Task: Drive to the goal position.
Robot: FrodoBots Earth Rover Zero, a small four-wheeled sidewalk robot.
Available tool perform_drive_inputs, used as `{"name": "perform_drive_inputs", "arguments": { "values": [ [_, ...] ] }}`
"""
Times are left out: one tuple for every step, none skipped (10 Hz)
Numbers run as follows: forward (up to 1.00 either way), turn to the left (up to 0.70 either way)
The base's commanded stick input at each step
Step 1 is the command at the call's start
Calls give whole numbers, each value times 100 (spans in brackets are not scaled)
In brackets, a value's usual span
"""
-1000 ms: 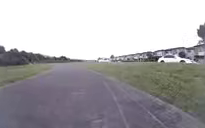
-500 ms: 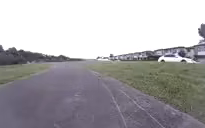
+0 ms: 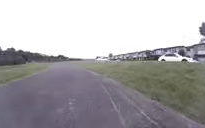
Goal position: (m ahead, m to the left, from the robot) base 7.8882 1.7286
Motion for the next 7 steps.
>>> {"name": "perform_drive_inputs", "arguments": {
  "values": [
    [6,0],
    [7,0],
    [7,0],
    [6,0],
    [6,0],
    [7,0],
    [7,0]
  ]
}}
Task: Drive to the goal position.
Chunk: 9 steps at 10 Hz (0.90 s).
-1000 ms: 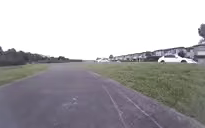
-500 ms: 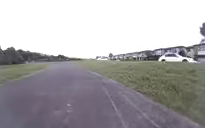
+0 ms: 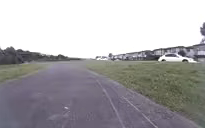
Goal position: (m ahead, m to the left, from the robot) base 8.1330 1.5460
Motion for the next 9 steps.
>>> {"name": "perform_drive_inputs", "arguments": {
  "values": [
    [6,0],
    [6,0],
    [7,0],
    [6,0],
    [6,0],
    [6,0],
    [7,0],
    [7,0],
    [6,0]
  ]
}}
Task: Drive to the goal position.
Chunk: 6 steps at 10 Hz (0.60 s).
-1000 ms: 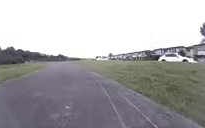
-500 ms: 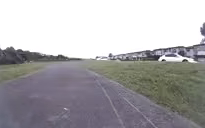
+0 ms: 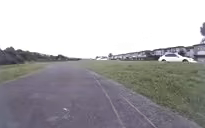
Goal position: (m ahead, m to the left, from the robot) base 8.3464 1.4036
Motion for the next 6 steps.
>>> {"name": "perform_drive_inputs", "arguments": {
  "values": [
    [6,0],
    [6,0],
    [6,0],
    [7,0],
    [7,0],
    [6,0]
  ]
}}
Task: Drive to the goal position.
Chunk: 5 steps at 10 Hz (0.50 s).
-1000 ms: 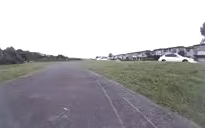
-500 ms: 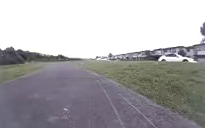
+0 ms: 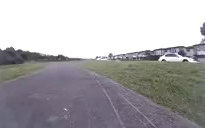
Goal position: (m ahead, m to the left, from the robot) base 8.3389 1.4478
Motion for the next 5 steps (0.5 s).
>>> {"name": "perform_drive_inputs", "arguments": {
  "values": [
    [6,0],
    [7,0],
    [7,0],
    [7,0],
    [7,0]
  ]
}}
